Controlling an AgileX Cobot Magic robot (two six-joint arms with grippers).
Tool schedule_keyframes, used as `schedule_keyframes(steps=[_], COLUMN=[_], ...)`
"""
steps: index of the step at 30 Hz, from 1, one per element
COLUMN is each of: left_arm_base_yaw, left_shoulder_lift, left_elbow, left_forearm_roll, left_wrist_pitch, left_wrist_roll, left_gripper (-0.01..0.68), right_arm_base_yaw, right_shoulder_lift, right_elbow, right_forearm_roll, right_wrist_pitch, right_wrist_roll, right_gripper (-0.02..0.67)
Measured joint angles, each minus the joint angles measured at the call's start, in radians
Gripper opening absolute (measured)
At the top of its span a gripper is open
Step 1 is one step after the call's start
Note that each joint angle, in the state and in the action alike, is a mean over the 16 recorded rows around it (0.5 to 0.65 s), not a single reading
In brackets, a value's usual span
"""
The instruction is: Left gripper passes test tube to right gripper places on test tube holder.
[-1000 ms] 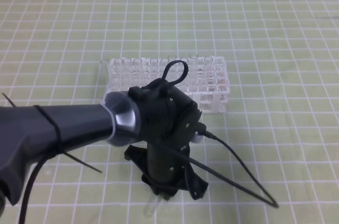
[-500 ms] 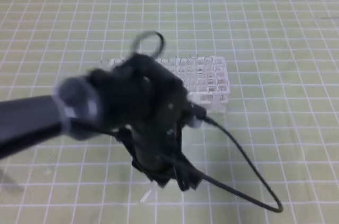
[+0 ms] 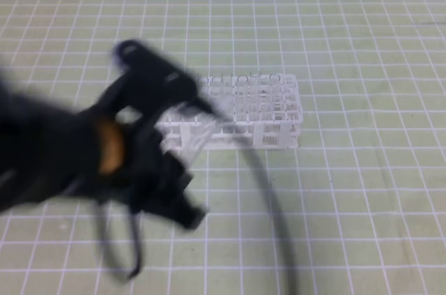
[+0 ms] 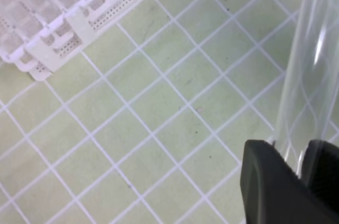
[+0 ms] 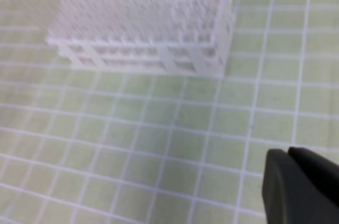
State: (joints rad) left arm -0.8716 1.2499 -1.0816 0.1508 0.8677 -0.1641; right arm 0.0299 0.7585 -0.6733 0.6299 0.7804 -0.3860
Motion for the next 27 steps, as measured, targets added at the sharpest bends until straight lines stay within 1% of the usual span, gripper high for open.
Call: schedule_keyframes(steps=[3,7,11,14,18,21,27], left_arm_base_yaw=[0.000,-0.001,0.000,0.000,0.000,0.000,0.000], left_shoulder_lift=[-0.122,-0.277,-0.395,-0.451,-0.483,-0.477,-0.426], left_elbow=[0.116,0.288,0.439,0.525,0.602,0.631,0.645], left_forearm_roll=[0.015,0.027,0.037,0.043,0.049,0.052,0.056], left_wrist_pitch=[-0.095,-0.259,-0.448,-0.578,-0.729,-0.821,-0.942], left_wrist_roll=[-0.016,-0.043,-0.070,-0.086,-0.094,-0.094,-0.094], left_gripper=[0.008,0.009,0.008,0.007,0.007,0.007,0.008], right_arm_base_yaw=[0.005,0.025,0.064,0.109,0.192,0.271,0.459], right_shoulder_lift=[0.006,0.021,0.050,0.081,0.133,0.176,0.247], right_elbow=[-0.022,-0.052,-0.087,-0.121,-0.175,-0.216,-0.272], right_forearm_roll=[0.037,0.072,0.100,0.114,0.116,0.107,0.048], right_wrist_pitch=[0.004,0.005,0.000,-0.012,-0.045,-0.086,-0.225], right_wrist_roll=[-0.019,-0.035,-0.049,-0.056,-0.057,-0.057,-0.057], right_gripper=[-0.002,-0.002,-0.002,-0.002,-0.002,-0.002,-0.002])
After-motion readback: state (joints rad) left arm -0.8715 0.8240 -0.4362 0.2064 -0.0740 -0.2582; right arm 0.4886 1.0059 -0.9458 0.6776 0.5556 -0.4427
